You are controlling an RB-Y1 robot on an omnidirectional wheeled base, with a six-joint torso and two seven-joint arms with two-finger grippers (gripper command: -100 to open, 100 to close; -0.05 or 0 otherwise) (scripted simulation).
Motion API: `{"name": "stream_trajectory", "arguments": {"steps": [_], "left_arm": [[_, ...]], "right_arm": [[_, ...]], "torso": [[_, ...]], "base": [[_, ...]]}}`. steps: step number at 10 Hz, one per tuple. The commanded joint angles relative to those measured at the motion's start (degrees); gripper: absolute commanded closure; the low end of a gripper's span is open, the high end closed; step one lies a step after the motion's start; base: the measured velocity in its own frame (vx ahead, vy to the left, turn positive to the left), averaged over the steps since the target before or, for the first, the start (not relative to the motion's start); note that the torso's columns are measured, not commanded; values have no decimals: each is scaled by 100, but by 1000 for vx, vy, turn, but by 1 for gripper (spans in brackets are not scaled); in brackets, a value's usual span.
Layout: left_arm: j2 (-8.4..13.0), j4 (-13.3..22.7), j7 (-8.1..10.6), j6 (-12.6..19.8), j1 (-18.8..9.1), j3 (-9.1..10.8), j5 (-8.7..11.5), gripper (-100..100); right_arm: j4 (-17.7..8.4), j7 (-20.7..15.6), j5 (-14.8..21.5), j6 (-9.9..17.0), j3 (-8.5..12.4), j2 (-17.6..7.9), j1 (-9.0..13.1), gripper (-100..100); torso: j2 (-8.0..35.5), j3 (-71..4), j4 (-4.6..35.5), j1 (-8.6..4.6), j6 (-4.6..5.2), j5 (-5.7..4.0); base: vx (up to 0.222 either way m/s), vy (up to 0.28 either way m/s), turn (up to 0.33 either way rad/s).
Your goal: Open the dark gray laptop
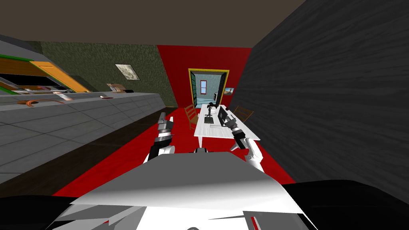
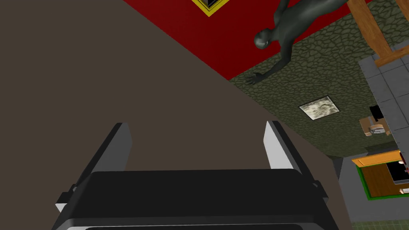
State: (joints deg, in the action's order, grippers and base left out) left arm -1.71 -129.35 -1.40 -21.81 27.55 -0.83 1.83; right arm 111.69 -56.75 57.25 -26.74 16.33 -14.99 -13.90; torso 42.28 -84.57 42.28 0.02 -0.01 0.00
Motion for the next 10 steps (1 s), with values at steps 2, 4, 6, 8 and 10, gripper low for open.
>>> {"name": "stream_trajectory", "arguments": {"steps": [2,4,6,8,10], "left_arm": [[0,0,0,0,0,0,0,0],[0,0,0,0,0,0,0,0],[0,0,0,0,0,0,0,0],[0,0,0,0,0,0,0,0],[0,0,0,0,0,0,0,0]], "right_arm": [[-227,-509,474,65,176,-116,129,-100],[-397,-811,754,96,281,-174,224,-100],[-566,-1100,1029,128,384,-234,318,-100],[-734,-1359,1297,159,485,-296,411,-100],[-897,-1639,1557,190,583,-359,501,-100]], "torso": [[0,0,0,0,1,0],[1,1,0,0,1,0],[0,0,0,-2,1,0],[3,1,1,-2,1,0],[1,1,0,-8,2,-2]], "base": [[12,38,24],[11,38,24],[10,34,23],[5,31,27],[9,16,11]]}}
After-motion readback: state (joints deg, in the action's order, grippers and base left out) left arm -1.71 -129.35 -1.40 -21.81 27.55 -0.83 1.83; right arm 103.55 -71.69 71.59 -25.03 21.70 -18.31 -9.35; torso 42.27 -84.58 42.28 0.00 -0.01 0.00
